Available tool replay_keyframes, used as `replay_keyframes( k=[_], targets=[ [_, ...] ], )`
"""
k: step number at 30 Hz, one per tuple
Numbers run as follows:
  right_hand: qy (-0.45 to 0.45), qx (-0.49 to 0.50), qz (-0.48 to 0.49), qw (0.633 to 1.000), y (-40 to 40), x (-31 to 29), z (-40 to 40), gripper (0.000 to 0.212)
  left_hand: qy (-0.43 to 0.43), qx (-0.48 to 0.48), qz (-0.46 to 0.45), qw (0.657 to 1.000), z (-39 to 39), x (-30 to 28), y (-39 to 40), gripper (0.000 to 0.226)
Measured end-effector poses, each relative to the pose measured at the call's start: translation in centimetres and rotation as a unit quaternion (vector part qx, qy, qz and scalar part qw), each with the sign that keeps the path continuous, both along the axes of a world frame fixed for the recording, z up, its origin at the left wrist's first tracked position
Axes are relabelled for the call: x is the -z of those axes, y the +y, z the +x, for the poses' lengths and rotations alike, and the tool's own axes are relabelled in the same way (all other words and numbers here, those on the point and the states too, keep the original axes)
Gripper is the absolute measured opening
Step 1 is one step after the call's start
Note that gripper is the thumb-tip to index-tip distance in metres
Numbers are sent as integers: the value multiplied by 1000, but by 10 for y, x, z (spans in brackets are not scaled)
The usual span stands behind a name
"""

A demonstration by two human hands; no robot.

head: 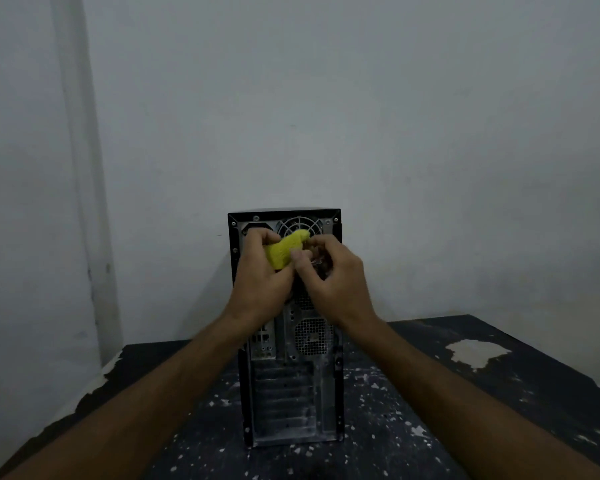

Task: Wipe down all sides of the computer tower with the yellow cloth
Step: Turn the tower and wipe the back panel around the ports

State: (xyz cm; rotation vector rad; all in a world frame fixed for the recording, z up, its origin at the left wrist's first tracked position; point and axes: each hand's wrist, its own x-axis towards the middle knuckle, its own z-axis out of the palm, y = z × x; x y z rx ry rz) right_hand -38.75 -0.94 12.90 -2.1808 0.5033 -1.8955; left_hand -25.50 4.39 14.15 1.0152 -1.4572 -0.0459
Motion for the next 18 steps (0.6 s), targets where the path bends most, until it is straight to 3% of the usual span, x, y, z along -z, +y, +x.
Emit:
replay_keyframes(
  k=[2, 4, 8, 11, 15, 18],
  targets=[
    [-27, -53, 59, 996, 12, -2, 4, 35, 39, 103, 48, 993, -8, -1, 7, 43],
    [-33, -64, 74, 995, 17, -7, 4, 38, 23, 162, 76, 984, -8, -1, 10, 53],
    [-5, 3, -15, 1000, 9, -10, -8, 36, -95, 224, 98, 965, 4, 1, 23, 77],
    [24, 60, -89, 994, 0, -10, -25, 38, -161, 120, 40, 979, 16, -7, 33, 67],
    [73, 161, -116, 977, -20, -13, -44, 38, -104, -93, -138, 981, 52, -18, 29, 27],
    [124, 192, -132, 964, -27, -16, -30, 38, -93, -188, -184, 960, 74, -25, 5, 32]
  ],
)
